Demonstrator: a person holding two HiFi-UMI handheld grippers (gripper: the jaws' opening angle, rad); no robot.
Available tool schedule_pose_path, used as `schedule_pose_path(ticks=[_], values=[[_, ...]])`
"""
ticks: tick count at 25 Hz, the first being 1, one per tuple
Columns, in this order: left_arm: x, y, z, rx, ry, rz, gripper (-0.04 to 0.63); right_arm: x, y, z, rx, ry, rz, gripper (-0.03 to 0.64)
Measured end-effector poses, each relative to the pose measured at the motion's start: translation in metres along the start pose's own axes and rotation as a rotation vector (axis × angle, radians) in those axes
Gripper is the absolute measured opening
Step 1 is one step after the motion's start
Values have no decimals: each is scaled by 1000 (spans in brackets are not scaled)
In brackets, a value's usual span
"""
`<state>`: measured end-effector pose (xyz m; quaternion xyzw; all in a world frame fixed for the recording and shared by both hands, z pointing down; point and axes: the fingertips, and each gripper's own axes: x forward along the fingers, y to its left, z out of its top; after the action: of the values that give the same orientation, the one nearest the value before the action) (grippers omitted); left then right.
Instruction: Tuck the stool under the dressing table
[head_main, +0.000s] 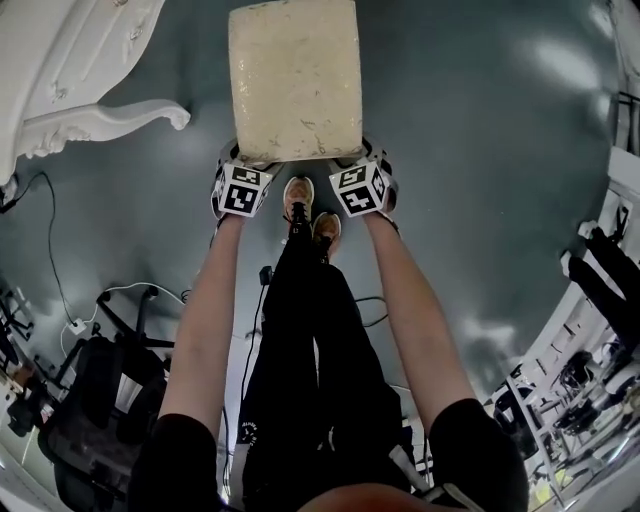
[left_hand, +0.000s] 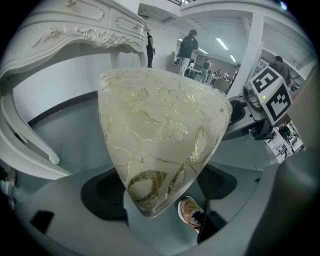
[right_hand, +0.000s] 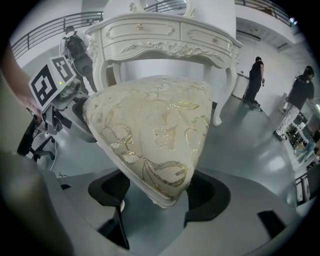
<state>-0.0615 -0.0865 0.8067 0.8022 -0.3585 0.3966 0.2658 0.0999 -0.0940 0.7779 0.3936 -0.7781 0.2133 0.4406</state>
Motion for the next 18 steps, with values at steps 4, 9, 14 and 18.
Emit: schedule_pose_path(ticks=[4,9,14,18], values=[[0,1,13,-38,18,-5,448,6,-9,10,-5,22,8,362],[3,7,24,-132,27,6,446,11,-23,18,11,64,17,355],[15,21,43,-180,33,30,439,25,-44,36,-9,76,33,350],[26,34,59,-218,34,75,427,37,-63,55,-31,65,55,350]])
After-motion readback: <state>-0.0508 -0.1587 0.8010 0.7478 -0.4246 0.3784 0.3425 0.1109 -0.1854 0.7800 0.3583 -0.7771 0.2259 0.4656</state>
